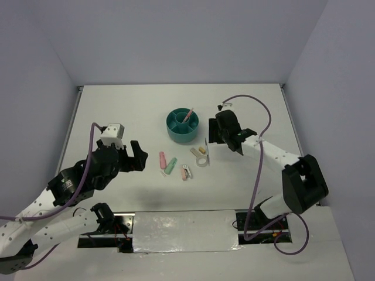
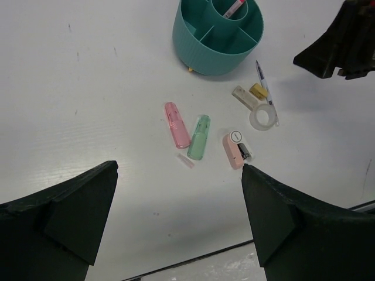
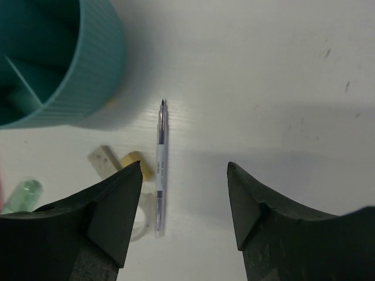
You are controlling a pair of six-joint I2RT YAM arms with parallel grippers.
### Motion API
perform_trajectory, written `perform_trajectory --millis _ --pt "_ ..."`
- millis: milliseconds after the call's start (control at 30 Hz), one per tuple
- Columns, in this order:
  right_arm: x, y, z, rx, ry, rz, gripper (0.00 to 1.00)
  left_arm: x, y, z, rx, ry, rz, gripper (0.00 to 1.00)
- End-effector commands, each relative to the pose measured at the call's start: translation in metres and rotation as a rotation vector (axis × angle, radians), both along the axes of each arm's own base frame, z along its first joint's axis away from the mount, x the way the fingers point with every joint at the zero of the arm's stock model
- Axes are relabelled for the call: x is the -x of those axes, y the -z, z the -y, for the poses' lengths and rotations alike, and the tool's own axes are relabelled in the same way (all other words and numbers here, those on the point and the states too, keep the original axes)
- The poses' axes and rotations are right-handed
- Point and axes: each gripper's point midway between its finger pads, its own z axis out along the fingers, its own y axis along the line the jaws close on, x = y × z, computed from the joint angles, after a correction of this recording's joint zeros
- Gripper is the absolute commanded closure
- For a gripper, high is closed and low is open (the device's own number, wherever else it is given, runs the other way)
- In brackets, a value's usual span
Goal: Sort the stationery into containers
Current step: Pick up the pen from the center of the board.
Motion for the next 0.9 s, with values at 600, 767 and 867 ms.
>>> perform_trajectory --millis 600,767,867 --pt "-0.016 0.073 -0.029 0.107 -0.119 -0.237 0.47 0.003 0.010 0.010 -0.074 0.123 0.015 0.01" --pt "-0.014 0.083 -0.033 0.117 -0.127 -0.259 0.49 0.006 0.008 0.011 -0.057 0.141 0.027 0.01" --pt "-0.013 0.086 -0.035 0.120 -0.129 -0.264 0.50 0.007 0.006 0.011 -0.051 0.147 0.033 0.01"
